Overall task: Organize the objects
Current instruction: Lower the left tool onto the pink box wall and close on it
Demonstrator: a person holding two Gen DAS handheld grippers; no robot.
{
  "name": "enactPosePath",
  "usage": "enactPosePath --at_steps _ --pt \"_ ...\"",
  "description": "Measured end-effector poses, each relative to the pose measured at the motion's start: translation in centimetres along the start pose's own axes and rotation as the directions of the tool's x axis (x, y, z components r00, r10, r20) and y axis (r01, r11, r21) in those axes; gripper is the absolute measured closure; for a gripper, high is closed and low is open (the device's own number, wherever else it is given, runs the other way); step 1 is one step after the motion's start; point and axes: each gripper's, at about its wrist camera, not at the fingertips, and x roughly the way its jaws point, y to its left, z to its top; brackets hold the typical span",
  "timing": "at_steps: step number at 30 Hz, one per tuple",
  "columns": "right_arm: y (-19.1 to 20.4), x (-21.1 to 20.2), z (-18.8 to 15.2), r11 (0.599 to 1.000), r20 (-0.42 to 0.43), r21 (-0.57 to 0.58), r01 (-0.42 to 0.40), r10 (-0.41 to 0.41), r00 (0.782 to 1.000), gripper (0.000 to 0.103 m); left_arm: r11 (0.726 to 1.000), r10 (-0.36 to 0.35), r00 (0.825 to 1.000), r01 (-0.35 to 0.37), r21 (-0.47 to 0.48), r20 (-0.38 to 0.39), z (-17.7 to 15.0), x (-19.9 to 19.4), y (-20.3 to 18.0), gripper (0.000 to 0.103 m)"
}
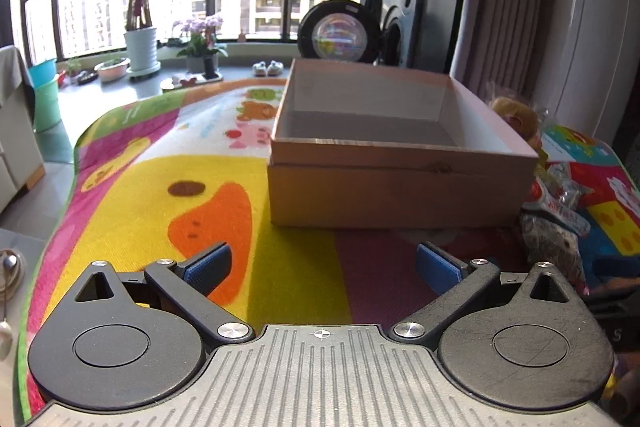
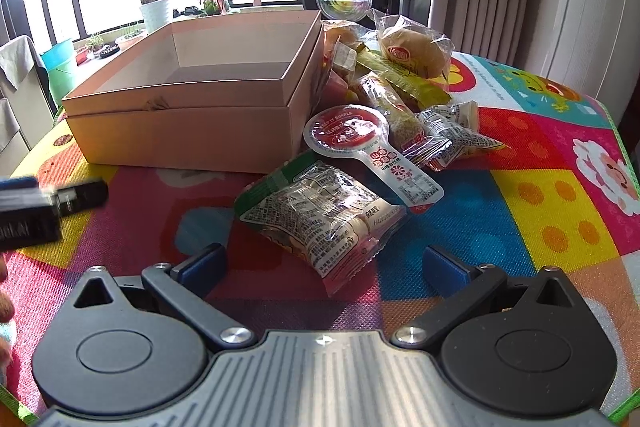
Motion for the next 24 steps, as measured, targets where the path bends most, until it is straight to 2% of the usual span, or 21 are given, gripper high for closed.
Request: enactPosePath --at_steps 4,5,10,13,15,17,19,21,23,24 --pt "0.0 0.1 0.4 1.0 -0.031 0.002 0.0 0.0 1.0 0.0 0.998 0.047 0.99 -0.041 -0.052 0.131 4.0 0.4 2.5 0.001" --pt "0.0 0.1 0.4 1.0 -0.034 0.002 0.001 -0.001 0.999 0.0 0.998 0.047 0.988 -0.04 -0.051 0.144 4.8 0.8 2.9 0.001" --pt "0.1 0.0 0.2 1.0 -0.02 -0.009 -0.003 0.003 1.0 0.0 1.0 -0.001 0.999 0.003 -0.03 0.054 8.0 4.5 3.5 0.001" --pt "0.1 -0.2 -0.1 1.0 0.002 -0.012 -0.005 0.005 1.0 0.0 0.999 -0.052 0.999 0.052 -0.015 0.013 8.8 7.0 3.2 0.001" --pt "0.0 -0.3 0.1 1.0 -0.006 -0.013 -0.014 0.014 1.0 0.0 0.998 -0.056 0.998 0.056 -0.014 -0.007 8.9 8.4 3.2 0.002" --pt "0.1 -0.6 0.3 0.999 -0.021 -0.022 -0.049 0.049 0.999 0.0 0.999 -0.045 0.999 0.045 -0.024 -0.023 8.9 9.7 3.3 0.012" --pt "0.3 -1.6 0.3 0.998 0.018 -0.035 -0.061 0.062 0.998 0.0 0.999 -0.028 0.999 0.027 -0.025 -0.04 8.8 10.5 3.1 0.048" --pt "0.9 -2.9 0.3 0.996 0.085 -0.087 -0.028 0.036 0.996 0.0 1.0 -0.007 0.999 0.006 -0.02 -0.042 8.6 11.0 3.2 0.057" --pt "1.3 -4.1 0.3 0.99 0.153 -0.144 0.006 0.016 0.988 0.0 0.999 -0.03 0.998 0.028 -0.044 -0.052 8.2 11.4 3.6 0.059" --pt "1.4 -4.5 0.4 0.986 0.172 -0.167 0.019 0.011 0.985 0.0 0.997 -0.058 0.996 0.054 -0.063 -0.066 8.0 11.6 3.9 0.072"
